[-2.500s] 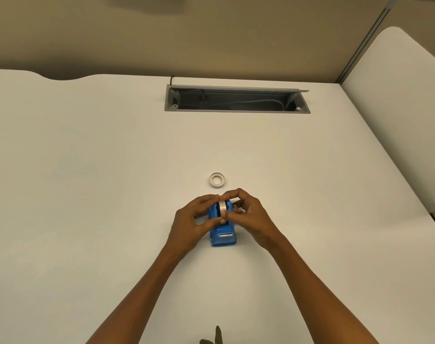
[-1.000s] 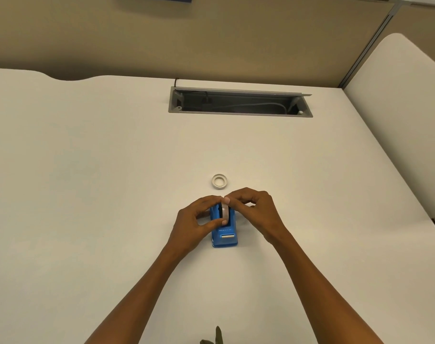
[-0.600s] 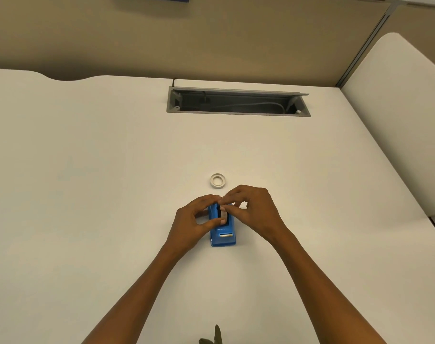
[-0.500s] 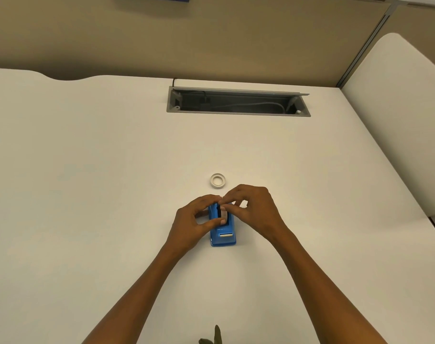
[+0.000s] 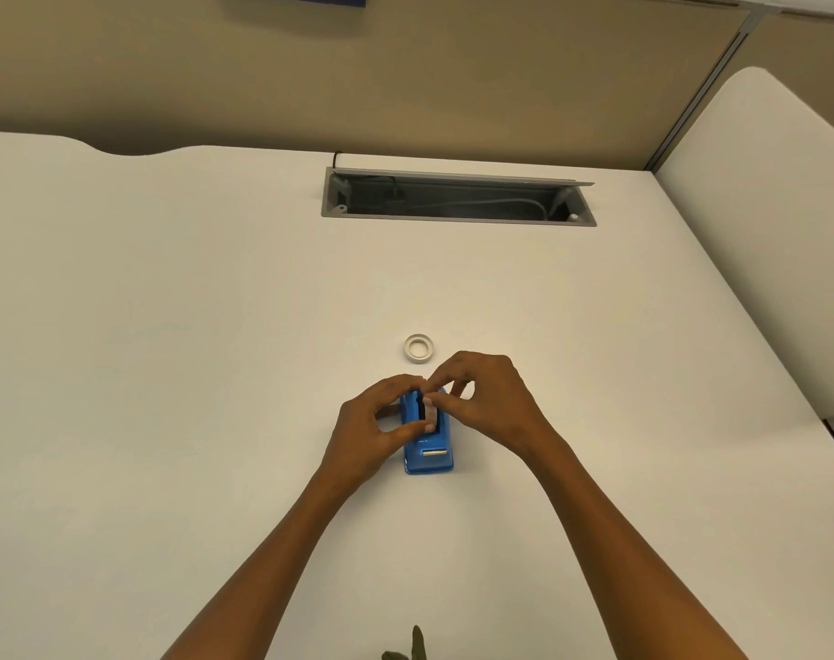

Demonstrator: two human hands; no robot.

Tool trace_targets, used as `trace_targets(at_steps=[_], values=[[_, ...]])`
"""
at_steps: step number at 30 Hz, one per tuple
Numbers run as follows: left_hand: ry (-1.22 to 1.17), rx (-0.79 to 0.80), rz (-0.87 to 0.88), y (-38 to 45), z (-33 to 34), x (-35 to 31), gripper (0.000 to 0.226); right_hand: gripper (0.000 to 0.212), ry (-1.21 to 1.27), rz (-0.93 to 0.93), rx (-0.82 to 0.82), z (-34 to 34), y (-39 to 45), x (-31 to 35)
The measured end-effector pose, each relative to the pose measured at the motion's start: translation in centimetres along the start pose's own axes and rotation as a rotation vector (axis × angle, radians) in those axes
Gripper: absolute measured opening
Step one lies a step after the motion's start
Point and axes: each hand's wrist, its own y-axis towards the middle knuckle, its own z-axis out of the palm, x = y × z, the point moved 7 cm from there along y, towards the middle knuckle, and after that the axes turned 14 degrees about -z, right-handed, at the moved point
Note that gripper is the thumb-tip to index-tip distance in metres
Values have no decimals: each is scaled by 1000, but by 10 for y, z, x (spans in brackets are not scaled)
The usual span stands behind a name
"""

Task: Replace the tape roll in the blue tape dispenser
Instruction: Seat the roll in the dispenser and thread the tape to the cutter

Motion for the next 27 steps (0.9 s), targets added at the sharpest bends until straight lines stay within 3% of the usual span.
trace_targets(at_steps=[9,13,17,27], values=[[-49,27,-39,0,2,2,52,5,-10,4,2,1,-1,6],[-114,181,-100,-4,6,6,80,8,-77,-10,12,3,-5,8],[12,294,-56,-10,12,3,95,11,-244,-99,32,6,-10,14],[168,227,67,-7,13,5,99,13,-500,-213,-52,14,-32,28]])
